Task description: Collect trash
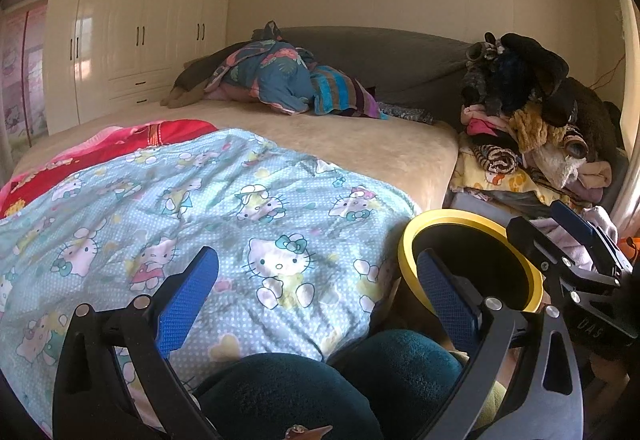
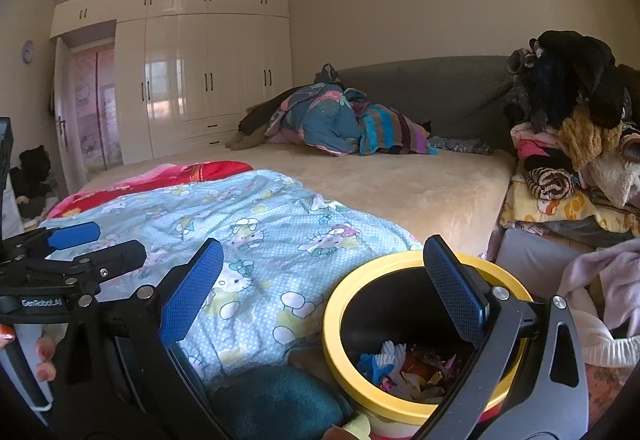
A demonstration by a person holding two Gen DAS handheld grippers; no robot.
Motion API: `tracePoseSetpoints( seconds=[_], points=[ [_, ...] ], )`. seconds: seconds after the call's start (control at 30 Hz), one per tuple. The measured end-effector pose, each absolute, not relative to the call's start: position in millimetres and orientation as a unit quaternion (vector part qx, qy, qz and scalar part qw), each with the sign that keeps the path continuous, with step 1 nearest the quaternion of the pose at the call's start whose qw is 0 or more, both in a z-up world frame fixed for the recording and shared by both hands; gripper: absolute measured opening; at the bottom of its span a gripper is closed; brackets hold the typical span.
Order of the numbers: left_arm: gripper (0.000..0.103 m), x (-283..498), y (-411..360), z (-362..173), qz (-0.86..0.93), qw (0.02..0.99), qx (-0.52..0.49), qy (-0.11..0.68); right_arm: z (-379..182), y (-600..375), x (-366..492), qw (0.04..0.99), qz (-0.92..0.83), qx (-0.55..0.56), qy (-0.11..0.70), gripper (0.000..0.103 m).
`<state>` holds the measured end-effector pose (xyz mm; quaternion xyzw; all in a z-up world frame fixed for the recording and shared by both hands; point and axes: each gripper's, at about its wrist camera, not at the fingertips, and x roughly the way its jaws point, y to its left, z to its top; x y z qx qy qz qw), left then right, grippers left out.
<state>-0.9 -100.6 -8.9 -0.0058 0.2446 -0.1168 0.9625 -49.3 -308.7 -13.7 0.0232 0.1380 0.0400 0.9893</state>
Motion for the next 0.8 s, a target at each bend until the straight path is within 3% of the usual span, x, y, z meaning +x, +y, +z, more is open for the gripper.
tracePoseSetpoints(
  seconds=[0.8],
  points=[
    [0.097, -0.1, -99.3, -10.1, -0.113, 0.963, -0.006, 0.245, -17.0, -309.9, -47.4, 0.990, 0.035, 0.025, 0.138, 0.092]
  ],
)
